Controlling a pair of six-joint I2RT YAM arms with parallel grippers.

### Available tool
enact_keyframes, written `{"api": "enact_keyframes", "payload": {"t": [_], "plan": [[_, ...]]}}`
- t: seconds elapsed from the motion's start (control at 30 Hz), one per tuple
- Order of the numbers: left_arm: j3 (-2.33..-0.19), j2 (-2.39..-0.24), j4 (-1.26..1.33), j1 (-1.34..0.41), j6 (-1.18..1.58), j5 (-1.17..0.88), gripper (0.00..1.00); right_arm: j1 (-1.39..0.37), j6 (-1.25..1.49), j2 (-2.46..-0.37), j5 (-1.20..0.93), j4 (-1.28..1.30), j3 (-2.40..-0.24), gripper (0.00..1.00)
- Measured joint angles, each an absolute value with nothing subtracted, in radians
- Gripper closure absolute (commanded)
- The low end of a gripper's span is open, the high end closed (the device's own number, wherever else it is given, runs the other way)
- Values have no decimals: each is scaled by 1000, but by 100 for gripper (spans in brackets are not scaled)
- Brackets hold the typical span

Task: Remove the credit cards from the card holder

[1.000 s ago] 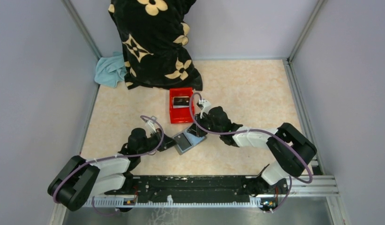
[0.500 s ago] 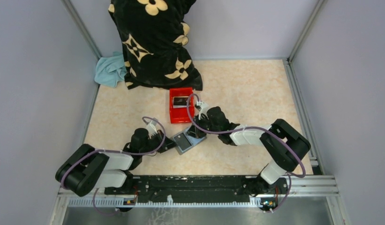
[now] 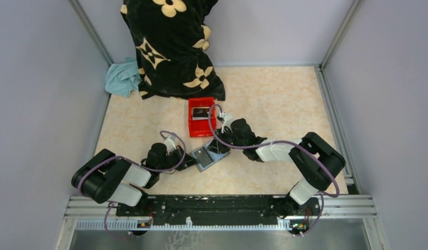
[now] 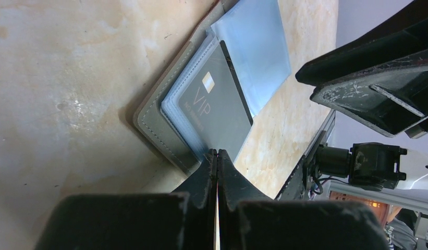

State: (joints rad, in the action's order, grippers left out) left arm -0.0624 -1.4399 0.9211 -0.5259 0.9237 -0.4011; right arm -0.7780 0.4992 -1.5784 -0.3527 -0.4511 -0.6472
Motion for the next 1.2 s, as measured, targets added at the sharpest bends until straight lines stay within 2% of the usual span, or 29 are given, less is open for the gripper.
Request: {"api": "enact_keyframes", "payload": {"t": [0.1,0.43,1.0,1.2], "plan": [[-57,-1440,928,-526,923,-401,100,-768,499,-1581,-356,-458,-638,71],[-57,-1446,929,-526,922,-401,100,-756,510,-1737,-419,-567,-612,70],[-57,-1563,1069,-526,935,-424,100,-757,546,-1757,-461,-667,-580,71],[-51,-1602,1126,-526,950,-433,100,-762,546,-1757,-461,-666,-580,76]]}}
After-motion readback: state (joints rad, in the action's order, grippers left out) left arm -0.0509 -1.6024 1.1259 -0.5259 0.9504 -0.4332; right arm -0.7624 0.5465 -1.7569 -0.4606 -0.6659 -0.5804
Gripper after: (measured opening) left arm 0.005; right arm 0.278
